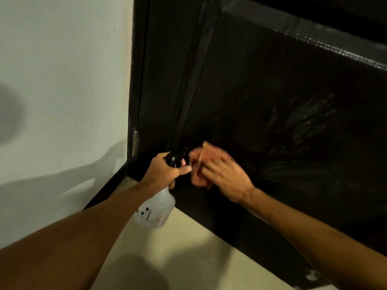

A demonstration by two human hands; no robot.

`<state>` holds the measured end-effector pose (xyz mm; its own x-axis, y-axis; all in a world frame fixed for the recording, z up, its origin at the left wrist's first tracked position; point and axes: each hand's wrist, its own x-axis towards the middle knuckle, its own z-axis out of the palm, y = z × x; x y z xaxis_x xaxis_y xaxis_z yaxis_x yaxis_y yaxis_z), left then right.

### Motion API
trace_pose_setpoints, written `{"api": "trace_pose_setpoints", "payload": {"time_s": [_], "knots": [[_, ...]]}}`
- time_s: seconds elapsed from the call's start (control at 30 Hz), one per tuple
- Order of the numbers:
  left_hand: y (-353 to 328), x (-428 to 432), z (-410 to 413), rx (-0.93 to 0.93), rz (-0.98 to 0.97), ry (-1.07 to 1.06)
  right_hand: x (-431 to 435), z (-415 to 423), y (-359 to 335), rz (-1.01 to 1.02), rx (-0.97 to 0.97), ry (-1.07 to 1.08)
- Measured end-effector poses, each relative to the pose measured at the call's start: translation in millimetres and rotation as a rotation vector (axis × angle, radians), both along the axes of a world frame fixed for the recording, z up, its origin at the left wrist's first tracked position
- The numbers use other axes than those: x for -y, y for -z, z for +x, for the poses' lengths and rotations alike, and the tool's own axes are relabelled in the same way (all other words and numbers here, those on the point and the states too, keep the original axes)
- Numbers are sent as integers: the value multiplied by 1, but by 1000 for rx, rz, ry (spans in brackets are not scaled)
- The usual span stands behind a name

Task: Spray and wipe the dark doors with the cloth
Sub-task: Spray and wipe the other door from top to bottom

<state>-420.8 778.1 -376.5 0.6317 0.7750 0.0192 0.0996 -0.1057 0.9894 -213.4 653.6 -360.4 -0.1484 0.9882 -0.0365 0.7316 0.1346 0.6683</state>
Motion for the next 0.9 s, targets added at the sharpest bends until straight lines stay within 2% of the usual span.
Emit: {"api": "trace_pose_setpoints", "payload": {"time_s": [0.1, 0.13, 0.27, 0.3, 0.37, 0.43, 0.5, 0.53, 0.57, 0.67, 0.73, 0.8, 0.9], "knots": [[5, 12, 12, -1, -30, -11, -4, -2, -23, 234, 34, 104], [8, 16, 14, -9, -39, -10, -1, -4, -15, 246, 58, 92], [3, 27, 18, -26, -37, 25, 30, -6, 35, -65, 120, 20], [-3, 27, 21, -11, -39, 35, 37, -1, 27, -60, 140, 5], [-15, 24, 27, 18, -49, 51, 50, 13, -5, 99, 76, 15], [-19, 22, 32, 32, -47, 52, 63, 29, -45, 378, -70, 143], [-10, 25, 29, 27, -37, 57, 76, 35, -64, 628, -100, 190], [-4, 27, 25, 21, -34, 65, 80, 32, -58, 666, -94, 169], [-1, 31, 24, 8, -34, 83, 90, 32, -43, 620, -73, 146], [3, 35, 19, -14, -37, 113, 109, 38, 33, 139, 60, 56], [-9, 38, 25, -3, -27, 142, 118, 46, 35, -38, 109, 86], [-20, 40, 33, 12, -24, 150, 115, 50, 8, 56, 93, 16], [-19, 44, 41, 23, -28, 179, 103, 50, -40, 408, 26, 66]]}}
